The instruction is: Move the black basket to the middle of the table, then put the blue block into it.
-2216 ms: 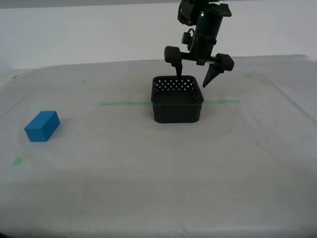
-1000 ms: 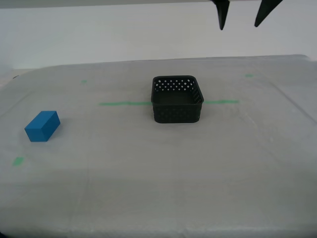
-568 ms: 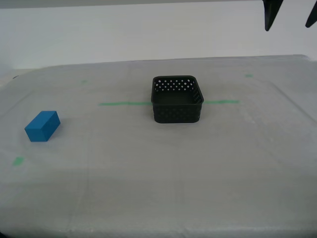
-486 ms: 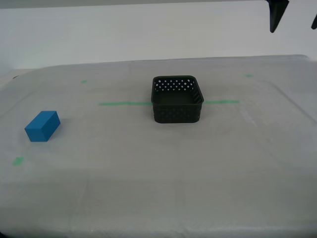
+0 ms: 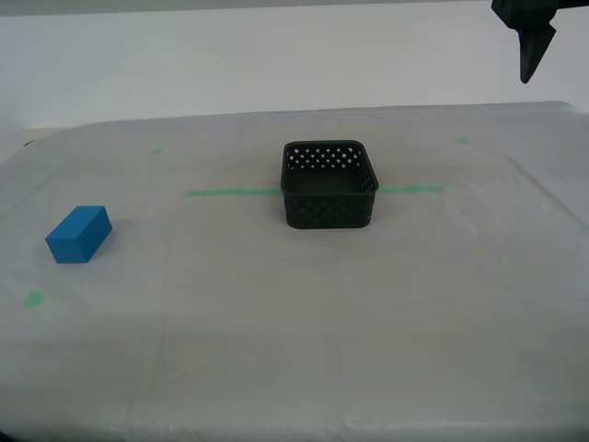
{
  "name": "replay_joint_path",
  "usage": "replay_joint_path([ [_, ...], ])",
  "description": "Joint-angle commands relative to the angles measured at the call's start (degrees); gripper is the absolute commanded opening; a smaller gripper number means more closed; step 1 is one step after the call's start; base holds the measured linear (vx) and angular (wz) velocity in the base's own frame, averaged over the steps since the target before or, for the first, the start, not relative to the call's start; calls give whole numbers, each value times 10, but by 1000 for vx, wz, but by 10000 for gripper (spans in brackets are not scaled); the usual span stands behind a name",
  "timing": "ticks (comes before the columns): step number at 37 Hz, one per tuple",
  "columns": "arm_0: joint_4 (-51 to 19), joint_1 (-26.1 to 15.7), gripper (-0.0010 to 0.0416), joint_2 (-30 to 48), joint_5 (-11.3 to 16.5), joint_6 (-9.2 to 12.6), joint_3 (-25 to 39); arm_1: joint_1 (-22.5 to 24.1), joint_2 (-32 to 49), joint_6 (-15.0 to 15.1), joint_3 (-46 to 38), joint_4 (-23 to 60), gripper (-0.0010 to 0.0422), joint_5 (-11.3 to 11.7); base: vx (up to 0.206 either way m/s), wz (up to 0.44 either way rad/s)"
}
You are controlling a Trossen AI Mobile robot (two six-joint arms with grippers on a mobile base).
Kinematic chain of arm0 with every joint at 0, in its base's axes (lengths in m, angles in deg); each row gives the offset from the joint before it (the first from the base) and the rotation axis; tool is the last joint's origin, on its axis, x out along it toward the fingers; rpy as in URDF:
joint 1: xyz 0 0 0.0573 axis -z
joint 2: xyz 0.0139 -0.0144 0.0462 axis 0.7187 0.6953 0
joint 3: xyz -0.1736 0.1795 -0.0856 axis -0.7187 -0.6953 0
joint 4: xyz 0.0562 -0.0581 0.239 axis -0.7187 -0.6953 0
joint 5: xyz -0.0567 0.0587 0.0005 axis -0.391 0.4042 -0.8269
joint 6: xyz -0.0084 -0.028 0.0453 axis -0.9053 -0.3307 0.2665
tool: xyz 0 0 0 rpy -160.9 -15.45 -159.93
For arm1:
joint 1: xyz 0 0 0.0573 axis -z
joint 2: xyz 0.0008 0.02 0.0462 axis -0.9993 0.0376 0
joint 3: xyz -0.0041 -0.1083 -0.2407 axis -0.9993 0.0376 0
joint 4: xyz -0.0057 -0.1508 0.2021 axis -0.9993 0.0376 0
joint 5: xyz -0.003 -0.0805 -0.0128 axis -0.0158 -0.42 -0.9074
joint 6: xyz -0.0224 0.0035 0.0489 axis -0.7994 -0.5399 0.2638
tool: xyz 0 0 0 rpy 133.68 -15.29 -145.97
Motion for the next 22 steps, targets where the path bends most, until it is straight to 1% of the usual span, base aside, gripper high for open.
replay_joint_path([
  [1,0,0,399,0,-2,0,0,0,0,1,0,-2,0,1,0,0],
  [22,1,0,398,0,-2,0,0,0,0,1,0,-2,0,1,0,0],
])
